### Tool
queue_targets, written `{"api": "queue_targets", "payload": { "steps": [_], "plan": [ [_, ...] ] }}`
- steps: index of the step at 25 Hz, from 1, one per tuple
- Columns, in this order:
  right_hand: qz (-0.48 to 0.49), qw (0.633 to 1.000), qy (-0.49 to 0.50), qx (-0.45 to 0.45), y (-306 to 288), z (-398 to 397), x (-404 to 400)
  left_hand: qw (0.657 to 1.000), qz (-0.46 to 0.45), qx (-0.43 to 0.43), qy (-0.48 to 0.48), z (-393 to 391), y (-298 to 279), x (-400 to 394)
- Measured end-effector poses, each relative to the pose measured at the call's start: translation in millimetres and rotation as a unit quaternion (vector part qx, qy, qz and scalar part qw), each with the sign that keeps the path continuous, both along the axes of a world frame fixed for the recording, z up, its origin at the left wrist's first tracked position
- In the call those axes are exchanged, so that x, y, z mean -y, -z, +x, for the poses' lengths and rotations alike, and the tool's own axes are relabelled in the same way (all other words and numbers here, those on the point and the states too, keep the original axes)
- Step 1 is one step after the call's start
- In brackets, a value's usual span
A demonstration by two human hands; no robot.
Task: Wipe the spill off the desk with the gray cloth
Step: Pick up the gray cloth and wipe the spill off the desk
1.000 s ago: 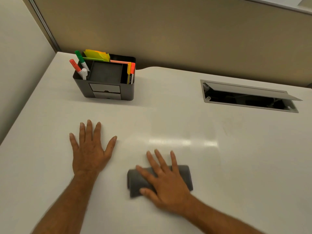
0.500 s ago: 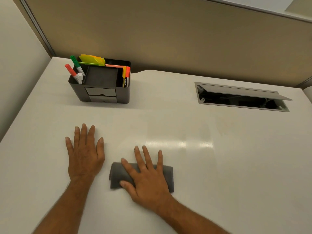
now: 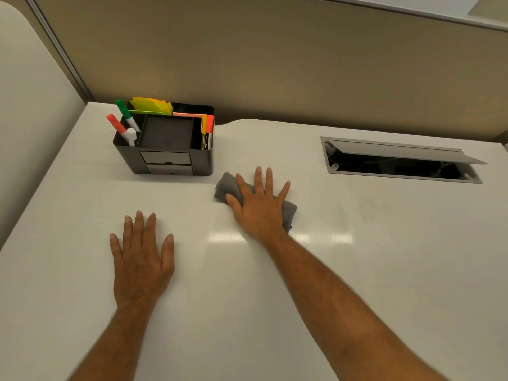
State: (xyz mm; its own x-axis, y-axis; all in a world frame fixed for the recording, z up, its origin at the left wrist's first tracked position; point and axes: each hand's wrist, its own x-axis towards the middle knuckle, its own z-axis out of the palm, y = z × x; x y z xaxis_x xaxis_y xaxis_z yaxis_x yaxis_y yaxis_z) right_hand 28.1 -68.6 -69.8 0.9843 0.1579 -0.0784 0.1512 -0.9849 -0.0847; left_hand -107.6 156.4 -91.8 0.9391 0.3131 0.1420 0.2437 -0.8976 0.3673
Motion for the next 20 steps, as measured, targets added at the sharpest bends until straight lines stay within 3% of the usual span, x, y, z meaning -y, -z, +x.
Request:
{"api": "queue_targets", "payload": {
  "steps": [6,20],
  "plan": [
    [0.003,0.994,0.105,-0.01,-0.1,27.8,49.4,1.0,0.003,0.0,-0.001,-0.2,1.3,-0.5],
    [0.003,0.942,0.334,-0.038,-5.4,13.0,257.1,1.0,-0.006,-0.011,-0.004,0.1,-1.8,1.0]
  ]
}}
